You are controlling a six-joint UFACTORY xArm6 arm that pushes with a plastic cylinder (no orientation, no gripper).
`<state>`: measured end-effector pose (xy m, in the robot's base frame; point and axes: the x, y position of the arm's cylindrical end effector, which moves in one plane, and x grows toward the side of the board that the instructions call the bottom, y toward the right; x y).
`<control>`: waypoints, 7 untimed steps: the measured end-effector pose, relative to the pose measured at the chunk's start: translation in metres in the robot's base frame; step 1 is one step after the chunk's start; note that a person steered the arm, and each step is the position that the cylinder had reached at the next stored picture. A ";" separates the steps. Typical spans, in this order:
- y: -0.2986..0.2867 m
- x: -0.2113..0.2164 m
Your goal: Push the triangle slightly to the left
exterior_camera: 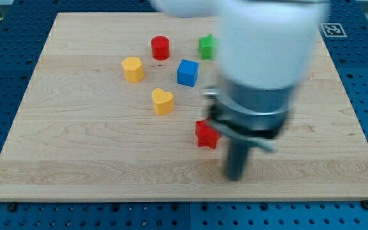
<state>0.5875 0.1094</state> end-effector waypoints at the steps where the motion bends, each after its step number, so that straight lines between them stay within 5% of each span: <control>1: 0.120 -0.034; 2: 0.195 -0.109; 4: 0.172 -0.246; 7: 0.101 -0.228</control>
<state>0.3599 0.2100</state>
